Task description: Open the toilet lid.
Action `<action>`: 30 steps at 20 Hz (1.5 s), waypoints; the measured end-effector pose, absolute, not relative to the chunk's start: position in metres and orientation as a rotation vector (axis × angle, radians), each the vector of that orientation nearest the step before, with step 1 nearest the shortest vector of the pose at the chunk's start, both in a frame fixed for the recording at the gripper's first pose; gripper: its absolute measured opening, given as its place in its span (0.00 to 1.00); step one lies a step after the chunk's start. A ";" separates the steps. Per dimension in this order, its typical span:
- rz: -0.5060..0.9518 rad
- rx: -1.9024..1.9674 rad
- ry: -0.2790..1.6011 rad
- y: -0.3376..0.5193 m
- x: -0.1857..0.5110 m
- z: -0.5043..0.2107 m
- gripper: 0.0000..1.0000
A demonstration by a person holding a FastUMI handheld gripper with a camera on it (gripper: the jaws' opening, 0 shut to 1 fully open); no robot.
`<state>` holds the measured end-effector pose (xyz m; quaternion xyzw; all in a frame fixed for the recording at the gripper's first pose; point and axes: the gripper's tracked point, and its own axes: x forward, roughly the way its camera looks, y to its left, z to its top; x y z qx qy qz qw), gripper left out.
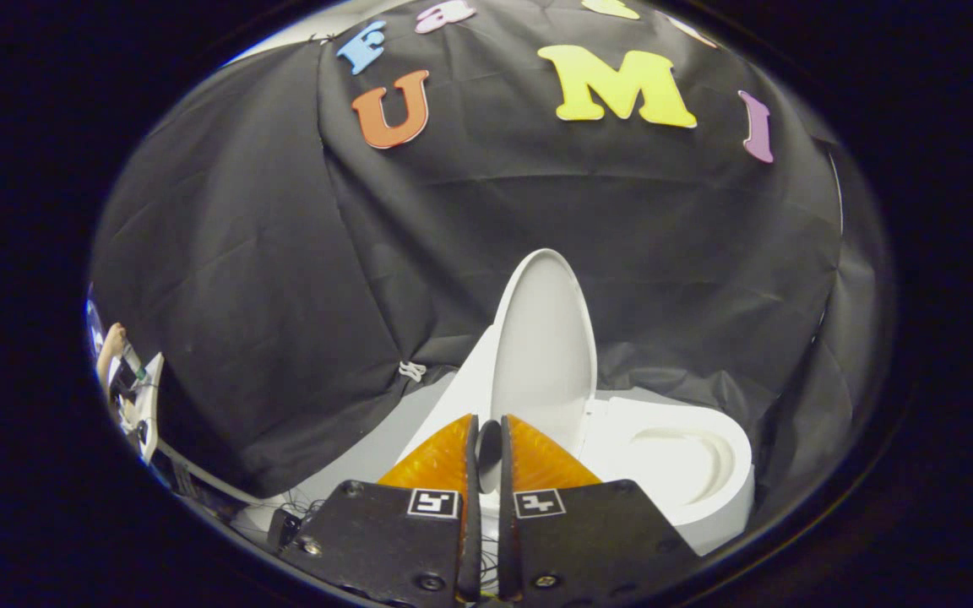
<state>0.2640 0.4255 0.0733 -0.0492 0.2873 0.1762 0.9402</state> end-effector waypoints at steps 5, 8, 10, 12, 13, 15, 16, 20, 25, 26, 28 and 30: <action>0.299 -0.187 0.582 0.418 0.264 0.073 0.12; 0.307 -0.168 0.598 0.411 0.260 0.074 0.14; 0.335 -0.134 0.610 0.407 0.256 0.077 0.20; 0.394 -0.076 0.630 0.412 0.246 0.082 0.26; 0.414 -0.056 0.614 0.413 0.243 0.089 0.30; 0.425 -0.072 0.568 0.408 0.235 0.104 0.38; 0.424 -0.093 0.540 0.403 0.234 0.111 0.42; 0.450 -0.118 0.435 0.378 0.208 0.131 0.43; 0.462 -0.051 0.375 0.322 0.154 0.128 0.66; 0.439 -0.050 0.345 0.302 0.146 0.129 0.66; 0.387 -0.045 0.274 0.265 0.128 0.131 0.66; 0.334 -0.024 0.224 0.227 0.105 0.126 0.65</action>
